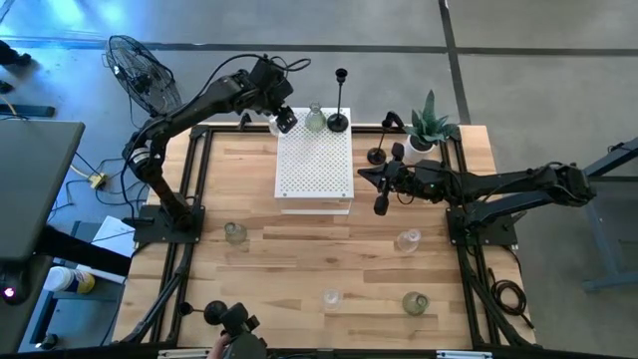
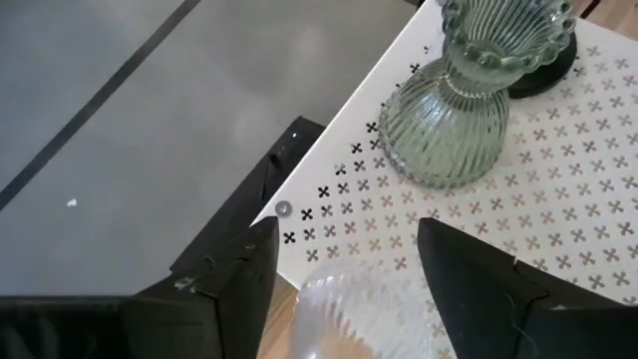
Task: Pick & Place candle stick holders
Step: Put the top left transparent glass candle holder on the shelf
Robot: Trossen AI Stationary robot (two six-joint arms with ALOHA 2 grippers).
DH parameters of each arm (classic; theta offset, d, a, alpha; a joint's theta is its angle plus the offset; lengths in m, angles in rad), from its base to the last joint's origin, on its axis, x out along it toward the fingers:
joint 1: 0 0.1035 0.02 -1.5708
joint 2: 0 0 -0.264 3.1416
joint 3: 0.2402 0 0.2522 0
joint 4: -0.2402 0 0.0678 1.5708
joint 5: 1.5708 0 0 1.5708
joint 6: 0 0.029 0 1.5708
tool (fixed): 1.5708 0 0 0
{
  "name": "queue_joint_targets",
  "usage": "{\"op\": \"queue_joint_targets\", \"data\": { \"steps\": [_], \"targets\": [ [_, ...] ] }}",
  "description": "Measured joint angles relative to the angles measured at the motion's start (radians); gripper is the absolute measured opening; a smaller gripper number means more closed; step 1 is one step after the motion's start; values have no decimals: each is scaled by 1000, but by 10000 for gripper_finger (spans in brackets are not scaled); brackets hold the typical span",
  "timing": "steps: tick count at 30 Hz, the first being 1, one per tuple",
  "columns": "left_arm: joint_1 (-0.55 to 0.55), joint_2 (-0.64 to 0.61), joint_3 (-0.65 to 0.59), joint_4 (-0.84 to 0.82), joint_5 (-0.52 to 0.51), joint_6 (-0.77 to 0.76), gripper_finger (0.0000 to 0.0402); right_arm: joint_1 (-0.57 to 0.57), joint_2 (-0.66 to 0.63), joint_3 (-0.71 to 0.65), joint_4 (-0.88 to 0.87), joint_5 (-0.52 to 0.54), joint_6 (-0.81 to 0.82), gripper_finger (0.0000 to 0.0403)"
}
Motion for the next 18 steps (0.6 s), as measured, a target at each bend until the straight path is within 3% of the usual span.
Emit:
{"op": "queue_joint_targets", "data": {
  "steps": [7,18],
  "targets": [
    [0,-3,0,-14,25,31,216,0,0,0,0,0,0,1],
    [0,-116,2,-108,41,78,61,0,0,0,-1,0,-3,2]
  ]
}}
